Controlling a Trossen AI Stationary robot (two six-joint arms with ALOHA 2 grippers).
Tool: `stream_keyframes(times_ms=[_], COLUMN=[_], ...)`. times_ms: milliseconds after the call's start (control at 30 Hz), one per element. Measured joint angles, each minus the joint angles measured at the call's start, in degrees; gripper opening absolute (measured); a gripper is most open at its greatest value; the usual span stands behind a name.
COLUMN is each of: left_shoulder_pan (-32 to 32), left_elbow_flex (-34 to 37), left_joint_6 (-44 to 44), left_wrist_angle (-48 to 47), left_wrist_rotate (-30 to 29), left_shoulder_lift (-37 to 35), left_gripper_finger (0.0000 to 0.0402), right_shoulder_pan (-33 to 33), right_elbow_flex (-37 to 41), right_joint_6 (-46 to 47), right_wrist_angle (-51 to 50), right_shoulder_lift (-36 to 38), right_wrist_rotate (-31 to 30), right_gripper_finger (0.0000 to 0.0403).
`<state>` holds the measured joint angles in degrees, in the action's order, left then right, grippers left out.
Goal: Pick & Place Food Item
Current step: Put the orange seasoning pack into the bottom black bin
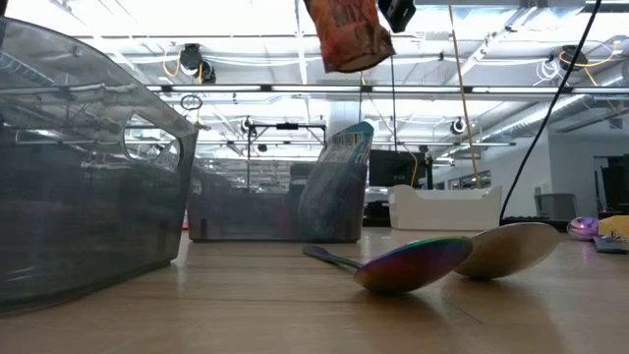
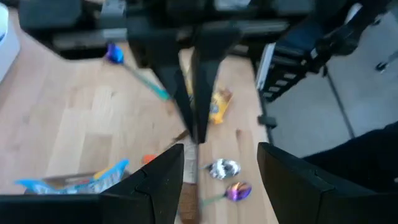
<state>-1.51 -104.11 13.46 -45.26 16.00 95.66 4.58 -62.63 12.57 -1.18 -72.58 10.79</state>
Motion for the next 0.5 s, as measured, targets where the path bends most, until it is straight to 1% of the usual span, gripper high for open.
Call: stream_keyframes(times_ms=[133, 400, 500], left_shoulder_pan=[0.70, 1.65, 2.23], left_elbow_flex=[-1.51, -1.54, -1.56], left_joint_6=[-0.97, -1.26, -1.29], left_wrist_angle=[-3.50, -5.88, -6.04], left_wrist_rotate=[1.13, 1.93, 1.70], left_shoulder_lift=[2.05, 2.79, 2.75], left_gripper_finger=[0.0214, 0.0213, 0.0196], right_shoulder_pan=[-0.05, -0.98, -1.80], right_elbow_flex=[0.00, 0.00, 0.00], right_joint_6=[-0.44, -0.89, -0.83], right_wrist_angle=[0.39, 3.10, 3.60], right_shoulder_lift=[0.35, 0.38, 0.38], right_wrist_rotate=[0.01, 0.37, 2.14], right_gripper_finger=[0.0000, 0.0000, 0.0000])
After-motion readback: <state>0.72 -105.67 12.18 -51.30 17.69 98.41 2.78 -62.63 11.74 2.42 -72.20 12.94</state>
